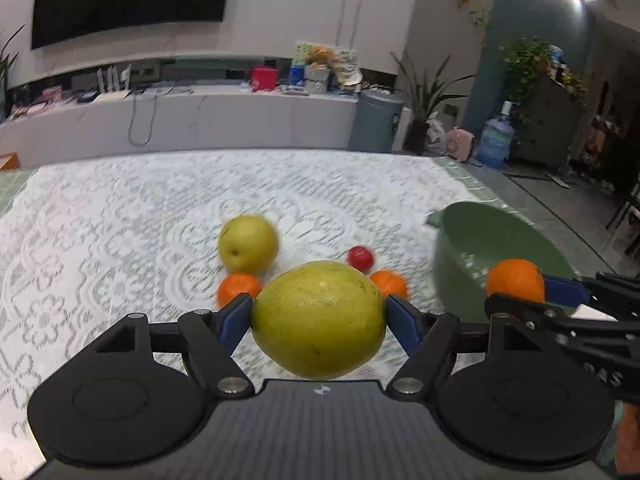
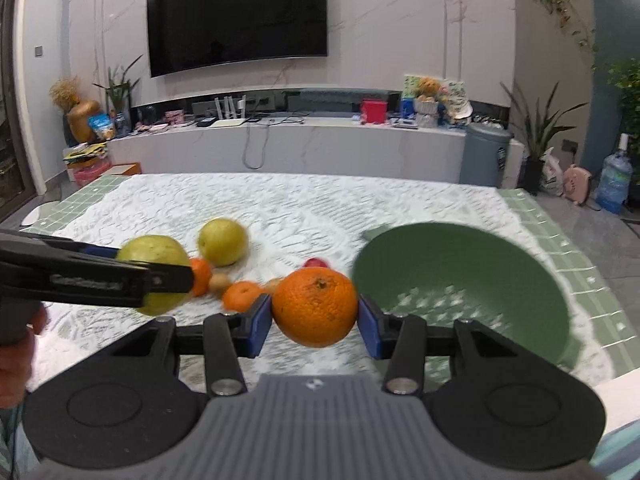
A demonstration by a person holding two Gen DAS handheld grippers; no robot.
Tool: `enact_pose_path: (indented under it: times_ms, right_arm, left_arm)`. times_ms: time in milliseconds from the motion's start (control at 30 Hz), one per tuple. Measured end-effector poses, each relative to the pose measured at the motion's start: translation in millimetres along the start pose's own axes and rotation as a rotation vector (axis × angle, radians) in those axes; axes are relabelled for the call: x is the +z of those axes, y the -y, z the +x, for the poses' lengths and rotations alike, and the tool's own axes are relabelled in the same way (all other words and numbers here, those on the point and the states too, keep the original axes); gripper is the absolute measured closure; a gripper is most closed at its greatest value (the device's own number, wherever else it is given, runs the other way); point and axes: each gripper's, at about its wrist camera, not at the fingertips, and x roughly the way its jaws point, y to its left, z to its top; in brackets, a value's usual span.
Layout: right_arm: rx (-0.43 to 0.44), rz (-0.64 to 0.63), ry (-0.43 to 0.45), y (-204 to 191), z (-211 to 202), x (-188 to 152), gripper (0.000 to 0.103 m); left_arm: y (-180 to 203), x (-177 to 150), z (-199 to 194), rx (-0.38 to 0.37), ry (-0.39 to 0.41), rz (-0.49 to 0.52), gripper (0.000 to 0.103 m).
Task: Organize fruits
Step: 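Lower the pear into the green colander while the right tool lowers the orange beside it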
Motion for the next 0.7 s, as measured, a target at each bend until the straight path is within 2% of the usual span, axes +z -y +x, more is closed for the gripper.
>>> enact_pose_path:
  times_ms: [133,267,333,567,700]
  right_arm:
    - [-0.047,0.011,-0.032,24,-3,9,0.059]
    - [-0.076,0.002,-0.091,49,2,17,0.059]
    - [-0.087,-0.009,-0.116,60,4,20,0.059]
    - [-0.071,-0.071,-0.232,91,25,22,0.059]
    - [-0.030,-0.096,-0.287,99,38,20,0.059]
  left_arm:
    - [26,17,-4,-0.052,0.007,0.059,0.019]
    - [51,34,4,-0.135,-0.010,0.096,0.019]
    - [68,41,10,-0.165,-0.022,0.145,0.019]
    - [126,67,44,-0.265,-0.087,0.343,0.019]
    - [150,76,68,-0.275,-0.144,0.451,0.019]
